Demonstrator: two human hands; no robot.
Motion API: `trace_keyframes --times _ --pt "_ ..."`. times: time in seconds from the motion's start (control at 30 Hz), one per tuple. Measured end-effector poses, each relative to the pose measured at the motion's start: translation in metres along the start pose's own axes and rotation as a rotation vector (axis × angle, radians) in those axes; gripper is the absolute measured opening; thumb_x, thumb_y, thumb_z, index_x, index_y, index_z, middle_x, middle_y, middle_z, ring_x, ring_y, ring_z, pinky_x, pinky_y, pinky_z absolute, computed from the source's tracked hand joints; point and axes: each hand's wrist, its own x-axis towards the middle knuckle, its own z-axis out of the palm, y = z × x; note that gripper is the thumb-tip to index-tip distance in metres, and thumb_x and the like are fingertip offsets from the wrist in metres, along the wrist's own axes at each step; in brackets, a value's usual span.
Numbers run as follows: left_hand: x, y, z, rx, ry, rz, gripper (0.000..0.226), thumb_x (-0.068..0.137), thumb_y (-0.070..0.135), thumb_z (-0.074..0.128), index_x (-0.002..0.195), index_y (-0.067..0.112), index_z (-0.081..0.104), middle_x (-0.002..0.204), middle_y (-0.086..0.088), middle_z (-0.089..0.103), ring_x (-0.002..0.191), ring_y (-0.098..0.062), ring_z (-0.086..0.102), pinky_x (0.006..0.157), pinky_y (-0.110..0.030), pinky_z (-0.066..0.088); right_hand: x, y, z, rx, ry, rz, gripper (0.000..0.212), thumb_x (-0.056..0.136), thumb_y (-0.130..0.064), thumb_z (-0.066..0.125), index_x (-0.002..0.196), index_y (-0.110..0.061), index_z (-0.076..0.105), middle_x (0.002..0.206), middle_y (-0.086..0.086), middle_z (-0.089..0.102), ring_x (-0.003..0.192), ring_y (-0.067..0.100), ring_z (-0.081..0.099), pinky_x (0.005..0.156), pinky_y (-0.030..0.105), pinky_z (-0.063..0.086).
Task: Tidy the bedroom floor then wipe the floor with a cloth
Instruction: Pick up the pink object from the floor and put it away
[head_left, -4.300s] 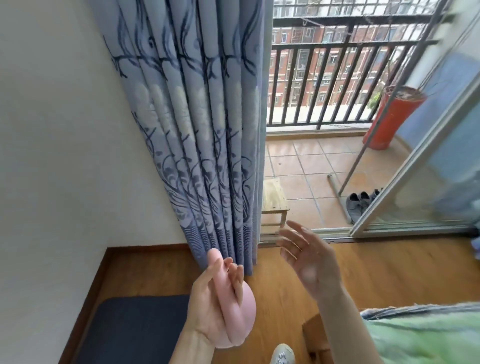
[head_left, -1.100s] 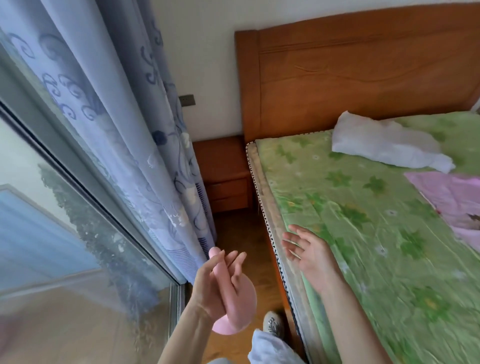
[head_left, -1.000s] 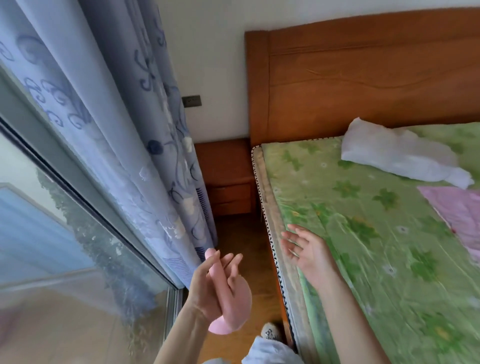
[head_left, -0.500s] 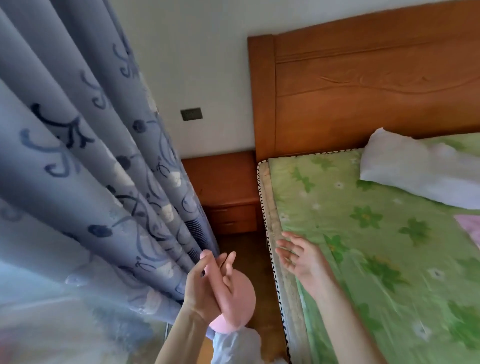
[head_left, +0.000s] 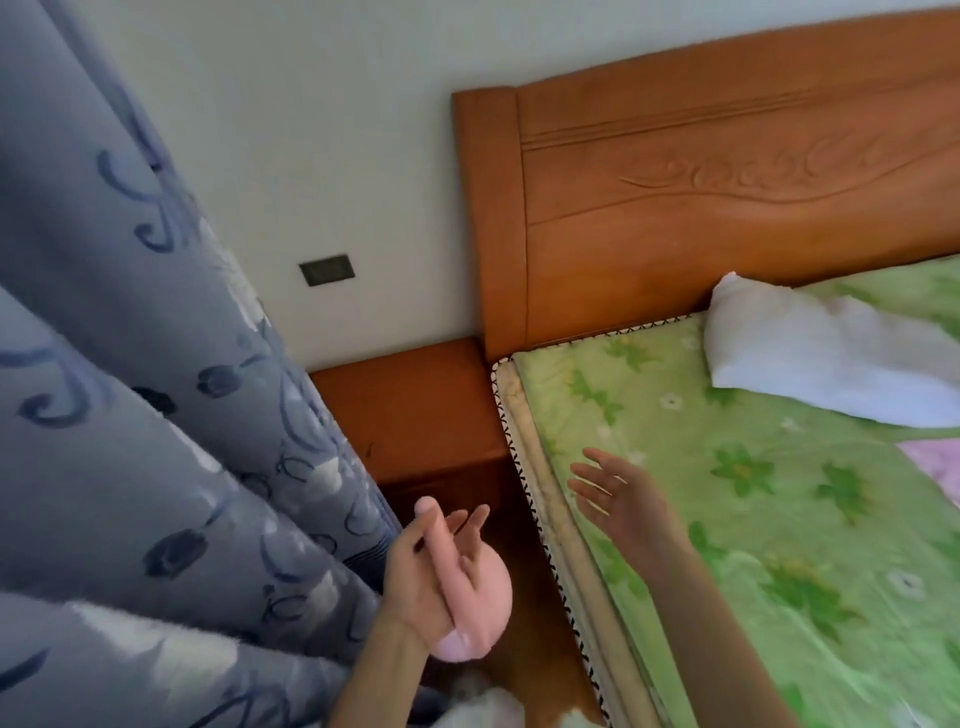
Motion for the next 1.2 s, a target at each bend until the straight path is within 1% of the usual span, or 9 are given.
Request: trace_keyframes --times 0.1,0.4,0.5,0.57,0.7,0.83,0.93,1.07,1.2 --pt "0.010 0.036 0.001 0.013 -0.018 0.009 0.035 0.074 0.033 0.060 0.095 0.005 0.055 0.096 -0.013 0.070 0.065 -0.019 0.067 0.050 -0.023 0.049 0.017 0.002 0.027 -0.019 -0.035 -0.004 0.019 0.092 -0.012 0.044 0.099 -0.012 0.061 0.083 0.006 0.065 0.066 0.015 0.063 0.062 0.026 0.047" --pt "0.039 0.109 -0.009 -0.078 0.009 0.116 0.037 0.081 0.033 0.060 0.107 0.009 0.049 0.108 -0.016 0.066 0.081 -0.025 0.069 0.051 -0.026 0.054 0.066 0.001 0.089 -0.086 -0.109 0.008 0.021 0.092 -0.016 0.047 0.108 -0.010 0.060 0.090 0.007 0.066 0.079 0.020 0.062 0.068 0.028 0.046" --pt "0.046 0.125 -0.014 -0.109 -0.014 0.140 0.062 0.054 0.026 0.087 0.102 0.007 0.052 0.107 -0.017 0.067 0.083 -0.027 0.070 0.049 -0.028 0.053 0.087 0.003 0.109 -0.115 -0.136 0.042 0.020 0.092 -0.016 0.048 0.107 -0.011 0.061 0.089 0.007 0.067 0.079 0.020 0.063 0.069 0.030 0.047" --pt "0.054 0.134 -0.019 -0.125 -0.009 0.143 0.072 0.040 0.020 0.092 0.100 0.007 0.053 0.108 -0.017 0.067 0.084 -0.028 0.070 0.048 -0.028 0.053 0.102 0.002 0.121 -0.125 -0.146 0.066 0.020 0.092 -0.016 0.048 0.107 -0.011 0.061 0.090 0.008 0.068 0.080 0.020 0.063 0.071 0.030 0.047" --pt "0.077 0.150 -0.018 -0.179 0.067 0.150 0.067 0.045 0.019 0.089 0.101 0.006 0.053 0.110 -0.017 0.066 0.085 -0.029 0.070 0.049 -0.028 0.054 0.138 -0.008 0.144 -0.134 -0.179 0.100 0.018 0.093 -0.015 0.049 0.104 -0.011 0.062 0.089 0.008 0.068 0.078 0.020 0.064 0.073 0.031 0.048" --pt "0.104 0.168 -0.004 -0.214 0.221 0.184 0.036 0.075 0.026 0.062 0.102 0.004 0.053 0.095 -0.016 0.070 0.077 -0.029 0.071 0.054 -0.028 0.054 0.181 -0.024 0.168 -0.150 -0.196 0.138 0.018 0.094 -0.014 0.046 0.104 -0.009 0.061 0.092 0.010 0.066 0.080 0.021 0.062 0.074 0.031 0.048" --pt "0.126 0.185 0.011 -0.238 0.287 0.230 0.028 0.085 0.026 0.055 0.102 0.003 0.054 0.090 -0.017 0.071 0.074 -0.030 0.071 0.057 -0.031 0.056 0.215 -0.037 0.186 -0.180 -0.210 0.174 0.019 0.094 -0.014 0.047 0.105 -0.009 0.061 0.095 0.011 0.067 0.082 0.022 0.063 0.073 0.030 0.049" --pt "0.157 0.207 0.029 -0.259 0.323 0.294 0.025 0.085 0.027 0.054 0.098 0.005 0.056 0.093 -0.018 0.070 0.074 -0.030 0.070 0.051 -0.030 0.056 0.255 -0.051 0.207 -0.249 -0.264 0.214 0.020 0.094 -0.015 0.047 0.106 -0.010 0.061 0.095 0.010 0.067 0.082 0.021 0.064 0.073 0.030 0.049" --pt "0.186 0.225 0.031 -0.308 0.326 0.327 0.033 0.072 0.028 0.060 0.096 0.007 0.058 0.104 -0.017 0.068 0.091 -0.029 0.065 0.055 -0.028 0.056 0.290 -0.059 0.221 -0.312 -0.286 0.258 0.020 0.095 -0.016 0.047 0.107 -0.010 0.061 0.094 0.009 0.067 0.082 0.021 0.063 0.073 0.030 0.049"
